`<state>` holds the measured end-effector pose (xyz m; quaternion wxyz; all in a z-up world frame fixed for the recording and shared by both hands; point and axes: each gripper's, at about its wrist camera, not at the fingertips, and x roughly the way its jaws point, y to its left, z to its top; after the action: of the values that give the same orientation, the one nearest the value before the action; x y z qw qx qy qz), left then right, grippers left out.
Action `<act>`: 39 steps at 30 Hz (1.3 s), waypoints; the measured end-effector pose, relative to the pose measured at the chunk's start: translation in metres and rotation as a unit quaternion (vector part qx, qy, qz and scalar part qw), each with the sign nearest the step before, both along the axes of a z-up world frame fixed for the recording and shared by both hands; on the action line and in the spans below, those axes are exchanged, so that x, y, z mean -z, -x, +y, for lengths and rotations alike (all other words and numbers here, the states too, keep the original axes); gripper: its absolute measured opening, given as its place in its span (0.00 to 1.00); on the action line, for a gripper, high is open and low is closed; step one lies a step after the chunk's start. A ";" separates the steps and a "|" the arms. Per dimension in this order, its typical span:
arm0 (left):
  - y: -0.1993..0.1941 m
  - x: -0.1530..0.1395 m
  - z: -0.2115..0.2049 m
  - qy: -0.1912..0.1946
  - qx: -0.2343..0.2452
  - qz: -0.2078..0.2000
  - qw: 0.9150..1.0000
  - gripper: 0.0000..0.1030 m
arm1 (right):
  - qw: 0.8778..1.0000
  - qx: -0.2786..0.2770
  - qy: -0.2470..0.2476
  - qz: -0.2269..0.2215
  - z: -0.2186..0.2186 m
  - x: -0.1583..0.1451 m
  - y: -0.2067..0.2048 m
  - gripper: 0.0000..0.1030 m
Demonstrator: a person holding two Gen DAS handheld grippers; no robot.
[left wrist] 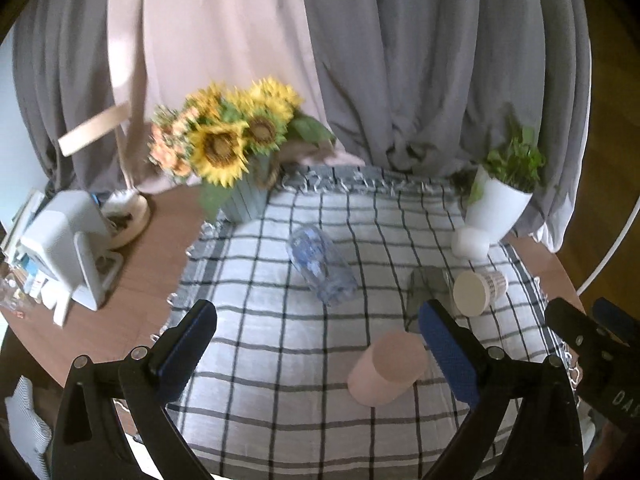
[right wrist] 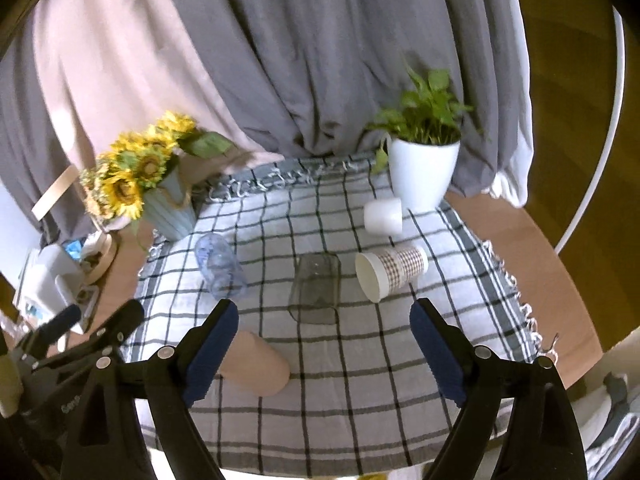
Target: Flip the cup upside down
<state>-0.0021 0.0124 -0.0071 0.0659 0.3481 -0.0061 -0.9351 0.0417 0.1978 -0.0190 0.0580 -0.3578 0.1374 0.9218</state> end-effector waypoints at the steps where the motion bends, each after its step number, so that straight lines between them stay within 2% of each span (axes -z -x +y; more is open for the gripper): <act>1: -0.003 -0.003 -0.001 0.002 0.000 0.006 1.000 1.00 | 1.000 -0.001 -0.006 0.005 -0.004 -0.002 -0.003 0.85; 9: -0.025 -0.015 -0.009 -0.011 0.006 0.024 1.000 1.00 | 1.000 0.000 -0.001 0.016 -0.016 -0.007 -0.024 0.85; 18: -0.038 -0.025 -0.015 0.012 0.009 0.052 0.999 1.00 | 0.999 0.009 -0.009 0.047 -0.028 -0.018 -0.043 0.85; 39: -0.047 -0.027 -0.014 0.018 0.020 0.058 0.998 1.00 | 0.997 0.021 -0.024 0.063 -0.032 -0.025 -0.054 0.85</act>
<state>0.0449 -0.0014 0.0197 0.0539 0.2920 -0.0257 -0.9545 0.0958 0.1654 0.0061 0.0774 -0.2945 0.1262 0.9441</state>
